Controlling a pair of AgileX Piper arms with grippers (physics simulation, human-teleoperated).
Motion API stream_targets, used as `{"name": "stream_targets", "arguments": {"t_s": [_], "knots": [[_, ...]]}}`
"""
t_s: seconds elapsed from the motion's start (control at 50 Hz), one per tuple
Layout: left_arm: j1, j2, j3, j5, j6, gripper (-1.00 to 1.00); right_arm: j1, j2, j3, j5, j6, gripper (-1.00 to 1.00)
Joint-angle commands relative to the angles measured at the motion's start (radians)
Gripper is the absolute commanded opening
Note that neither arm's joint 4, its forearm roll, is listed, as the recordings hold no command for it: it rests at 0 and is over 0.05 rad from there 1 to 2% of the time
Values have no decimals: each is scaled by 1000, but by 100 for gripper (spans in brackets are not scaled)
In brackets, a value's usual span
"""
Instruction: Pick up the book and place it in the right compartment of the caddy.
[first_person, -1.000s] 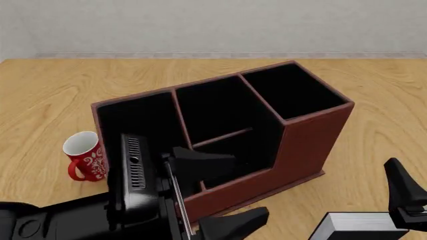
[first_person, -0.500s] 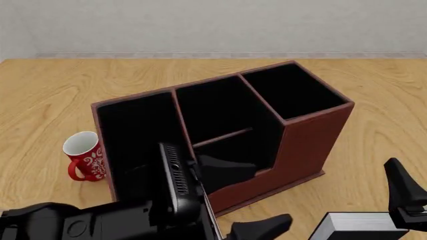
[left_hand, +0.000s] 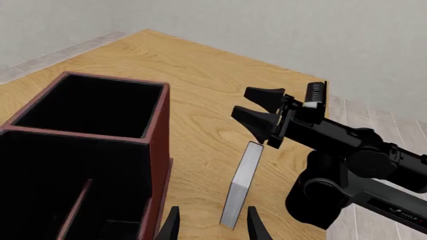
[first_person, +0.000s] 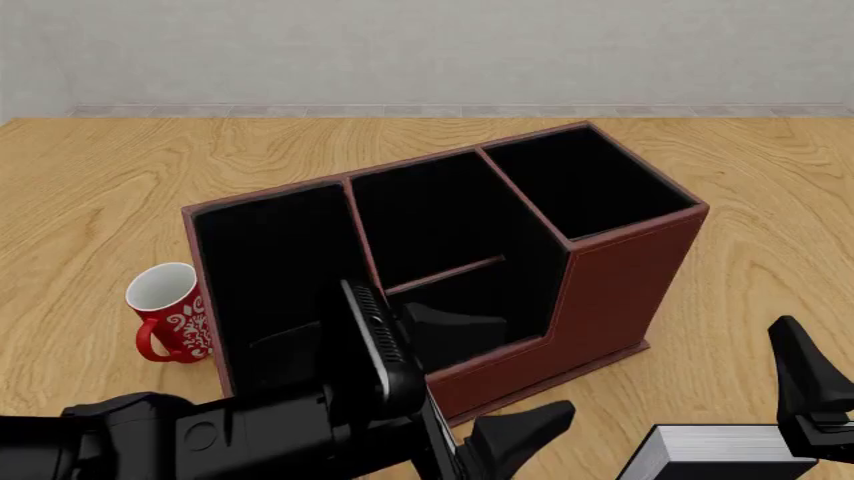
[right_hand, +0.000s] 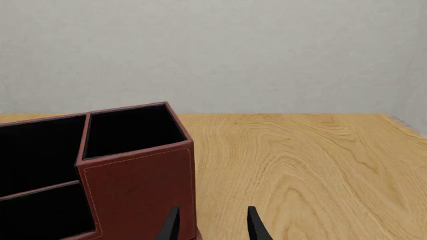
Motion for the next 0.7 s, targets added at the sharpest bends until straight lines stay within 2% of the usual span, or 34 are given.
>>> {"name": "stream_targets", "arguments": {"t_s": [0.02,0.4,0.7], "knots": [[10,-30,14,5,2,100,0,0,0,0,0,100],[-48,123,-72,-12,-31,100,0,0,0,0,0,100],[-67,198,-150,16,-27,100,0,0,0,0,0,100]]}}
